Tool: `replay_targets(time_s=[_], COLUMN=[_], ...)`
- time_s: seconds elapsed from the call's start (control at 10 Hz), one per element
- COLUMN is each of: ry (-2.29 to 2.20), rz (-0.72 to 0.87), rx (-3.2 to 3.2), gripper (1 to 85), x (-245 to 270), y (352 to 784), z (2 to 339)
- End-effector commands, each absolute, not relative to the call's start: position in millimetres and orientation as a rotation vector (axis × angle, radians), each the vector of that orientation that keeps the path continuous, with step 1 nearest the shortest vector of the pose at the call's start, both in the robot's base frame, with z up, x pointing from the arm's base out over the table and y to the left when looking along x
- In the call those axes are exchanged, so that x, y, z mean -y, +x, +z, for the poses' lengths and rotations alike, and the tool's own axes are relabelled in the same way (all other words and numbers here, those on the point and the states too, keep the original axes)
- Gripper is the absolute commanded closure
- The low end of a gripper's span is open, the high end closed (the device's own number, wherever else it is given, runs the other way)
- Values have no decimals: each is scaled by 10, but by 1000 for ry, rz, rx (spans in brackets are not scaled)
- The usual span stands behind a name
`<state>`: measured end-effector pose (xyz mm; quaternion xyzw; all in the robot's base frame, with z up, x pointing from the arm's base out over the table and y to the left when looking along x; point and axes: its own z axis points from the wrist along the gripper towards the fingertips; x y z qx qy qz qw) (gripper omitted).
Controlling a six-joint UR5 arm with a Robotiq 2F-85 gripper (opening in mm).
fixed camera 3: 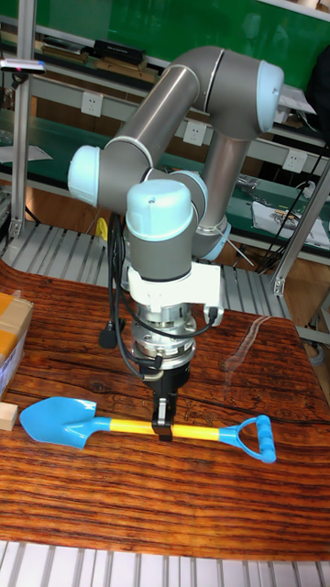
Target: Use a shovel to scoop up an object
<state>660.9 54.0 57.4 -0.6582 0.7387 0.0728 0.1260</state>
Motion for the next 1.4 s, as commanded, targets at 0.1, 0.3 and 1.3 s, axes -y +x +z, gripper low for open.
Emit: replay_targets(time_s=[0.1,0.3,1.3], ry=[-1889,-1900,-1889], rz=[239,246,284], rx=[-2121,-2096,-2084], gripper=[847,847,847], x=[-639,-535,-607], y=[6678,6662,6639], z=[594,616,639])
